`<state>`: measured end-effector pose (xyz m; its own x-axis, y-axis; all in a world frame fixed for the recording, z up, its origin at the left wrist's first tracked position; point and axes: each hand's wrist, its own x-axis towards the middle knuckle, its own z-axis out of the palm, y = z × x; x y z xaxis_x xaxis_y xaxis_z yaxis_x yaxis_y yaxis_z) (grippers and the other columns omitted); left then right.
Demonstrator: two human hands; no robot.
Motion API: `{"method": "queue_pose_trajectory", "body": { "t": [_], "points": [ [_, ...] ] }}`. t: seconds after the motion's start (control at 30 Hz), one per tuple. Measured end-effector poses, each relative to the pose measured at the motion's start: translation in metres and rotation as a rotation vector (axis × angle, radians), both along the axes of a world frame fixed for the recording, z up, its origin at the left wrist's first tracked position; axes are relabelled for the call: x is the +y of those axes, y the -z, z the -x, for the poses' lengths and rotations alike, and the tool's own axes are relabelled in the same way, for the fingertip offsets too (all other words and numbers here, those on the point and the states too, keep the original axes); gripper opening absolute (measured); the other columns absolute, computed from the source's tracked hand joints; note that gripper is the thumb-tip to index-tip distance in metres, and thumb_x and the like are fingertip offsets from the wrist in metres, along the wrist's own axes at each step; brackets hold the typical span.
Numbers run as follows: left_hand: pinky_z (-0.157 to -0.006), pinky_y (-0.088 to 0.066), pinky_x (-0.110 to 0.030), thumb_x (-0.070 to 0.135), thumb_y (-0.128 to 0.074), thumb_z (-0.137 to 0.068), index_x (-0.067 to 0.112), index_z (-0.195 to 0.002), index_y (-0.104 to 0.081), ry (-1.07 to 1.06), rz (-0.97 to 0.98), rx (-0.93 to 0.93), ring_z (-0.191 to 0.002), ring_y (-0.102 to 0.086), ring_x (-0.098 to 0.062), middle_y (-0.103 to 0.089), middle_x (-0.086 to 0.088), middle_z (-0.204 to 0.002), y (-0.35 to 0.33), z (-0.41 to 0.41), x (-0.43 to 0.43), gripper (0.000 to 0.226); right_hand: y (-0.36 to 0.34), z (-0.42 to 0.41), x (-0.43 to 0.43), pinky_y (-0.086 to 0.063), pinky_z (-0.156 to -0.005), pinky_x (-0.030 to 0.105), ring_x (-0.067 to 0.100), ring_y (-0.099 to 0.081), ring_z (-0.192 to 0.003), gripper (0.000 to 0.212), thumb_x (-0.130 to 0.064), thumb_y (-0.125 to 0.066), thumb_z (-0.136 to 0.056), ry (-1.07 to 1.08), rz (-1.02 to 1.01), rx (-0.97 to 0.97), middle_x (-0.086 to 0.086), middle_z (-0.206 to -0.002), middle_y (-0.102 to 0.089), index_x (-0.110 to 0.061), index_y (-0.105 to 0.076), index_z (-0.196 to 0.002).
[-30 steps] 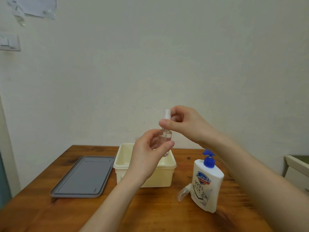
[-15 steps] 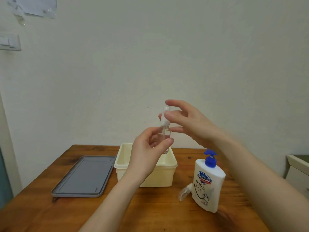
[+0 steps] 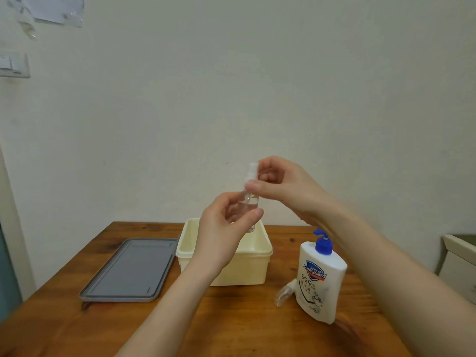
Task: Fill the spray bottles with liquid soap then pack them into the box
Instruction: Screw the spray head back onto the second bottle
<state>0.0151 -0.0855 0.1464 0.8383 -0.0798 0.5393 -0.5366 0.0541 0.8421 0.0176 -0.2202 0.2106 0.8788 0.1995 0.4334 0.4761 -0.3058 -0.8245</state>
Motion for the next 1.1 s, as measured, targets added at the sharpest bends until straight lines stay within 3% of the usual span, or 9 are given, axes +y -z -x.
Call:
{"method": "queue_pose_trajectory", "body": {
  "t": [0.17, 0.3, 0.47, 0.63, 0.73, 0.8, 0.9, 0.97, 1.1],
  "points": [
    [-0.073, -0.057, -0.026, 0.016, -0.07, -0.077, 0.018, -0.105, -0.061, 0.003, -0.011, -0.006, -0.087, -0.066, -0.012, -0.07, 0.005, -0.092, 0.0, 0.0, -0.001, 0.029, 0.001, 0.0, 0.001, -0.051, -0.091, 0.029, 0.007, -0.062, -0.103, 0.029, -0.023, -0.064, -0.083, -0.112, -0.077, 0.073, -0.005, -0.107, -0.067, -0.023, -0.055, -0.112],
    [-0.069, -0.058, -0.026, 0.015, -0.071, -0.076, 0.014, -0.104, -0.061, 0.004, -0.006, 0.001, -0.085, -0.067, -0.011, -0.07, 0.006, -0.088, 0.003, -0.002, -0.001, 0.029, 0.002, 0.001, 0.008, -0.051, -0.081, 0.025, 0.009, -0.064, -0.08, 0.02, -0.013, -0.07, -0.079, 0.0, -0.059, -0.022, -0.002, -0.085, -0.065, -0.019, -0.058, -0.094],
    [-0.065, -0.057, -0.022, 0.013, -0.069, -0.077, 0.023, -0.097, -0.06, 0.015, 0.007, -0.01, -0.086, -0.066, -0.011, -0.069, 0.005, -0.09, 0.002, 0.0, -0.003, 0.024, 0.0, 0.004, 0.002, -0.048, -0.097, 0.037, 0.012, -0.058, -0.114, 0.037, -0.03, -0.063, -0.078, -0.142, -0.167, 0.124, 0.004, -0.12, -0.062, -0.023, -0.055, -0.113],
    [-0.067, -0.057, -0.023, 0.015, -0.07, -0.076, 0.02, -0.102, -0.06, -0.002, -0.004, -0.008, -0.089, -0.066, -0.01, -0.068, 0.007, -0.092, 0.001, -0.001, -0.002, 0.028, 0.0, 0.003, 0.007, -0.05, -0.086, 0.033, 0.013, -0.064, -0.081, 0.017, -0.017, -0.067, -0.082, 0.004, -0.099, -0.005, -0.001, -0.084, -0.065, -0.018, -0.059, -0.096],
    [-0.061, -0.053, -0.016, 0.014, -0.07, -0.077, 0.018, -0.103, -0.06, -0.002, 0.0, -0.01, -0.088, -0.066, -0.009, -0.069, 0.007, -0.092, 0.001, 0.0, -0.003, 0.028, 0.0, 0.002, 0.006, -0.047, -0.098, 0.041, 0.012, -0.061, -0.096, 0.042, -0.038, -0.071, -0.069, -0.029, -0.114, 0.06, -0.003, -0.098, -0.063, -0.02, -0.056, -0.104],
    [-0.059, -0.052, -0.014, 0.015, -0.07, -0.077, 0.02, -0.101, -0.061, -0.014, -0.001, -0.019, -0.085, -0.066, -0.01, -0.068, 0.007, -0.091, 0.001, 0.0, -0.003, 0.026, 0.0, 0.004, 0.002, -0.045, -0.1, 0.041, 0.012, -0.059, -0.111, 0.044, -0.038, -0.067, -0.074, -0.129, -0.122, 0.11, -0.004, -0.113, -0.064, -0.025, -0.054, -0.114],
    [-0.068, -0.058, -0.025, 0.016, -0.071, -0.076, 0.018, -0.103, -0.061, -0.036, -0.011, -0.017, -0.088, -0.066, -0.011, -0.069, 0.007, -0.091, 0.001, -0.001, -0.002, 0.029, 0.001, 0.007, 0.004, -0.051, -0.09, 0.032, 0.013, -0.066, -0.093, 0.019, -0.014, -0.061, -0.086, -0.088, -0.115, 0.03, 0.003, -0.101, -0.069, -0.022, -0.058, -0.103],
    [-0.074, -0.059, -0.031, 0.016, -0.071, -0.076, 0.017, -0.106, -0.06, -0.041, -0.015, -0.007, -0.092, -0.066, -0.009, -0.068, 0.008, -0.093, 0.001, 0.0, -0.002, 0.033, 0.002, 0.006, 0.009, -0.052, -0.084, 0.03, 0.013, -0.064, -0.08, 0.017, -0.013, -0.068, -0.081, 0.033, -0.112, -0.037, 0.006, -0.089, -0.067, -0.017, -0.059, -0.096],
    [-0.076, -0.058, -0.034, 0.015, -0.071, -0.076, 0.019, -0.102, -0.061, -0.039, -0.012, -0.008, -0.092, -0.066, -0.011, -0.069, 0.006, -0.092, 0.0, 0.0, -0.003, 0.029, 0.001, 0.007, 0.01, -0.05, -0.09, 0.031, 0.009, -0.061, -0.092, 0.027, -0.024, -0.065, -0.083, -0.012, -0.107, 0.022, -0.001, -0.097, -0.063, -0.018, -0.055, -0.107]
  ]
}}
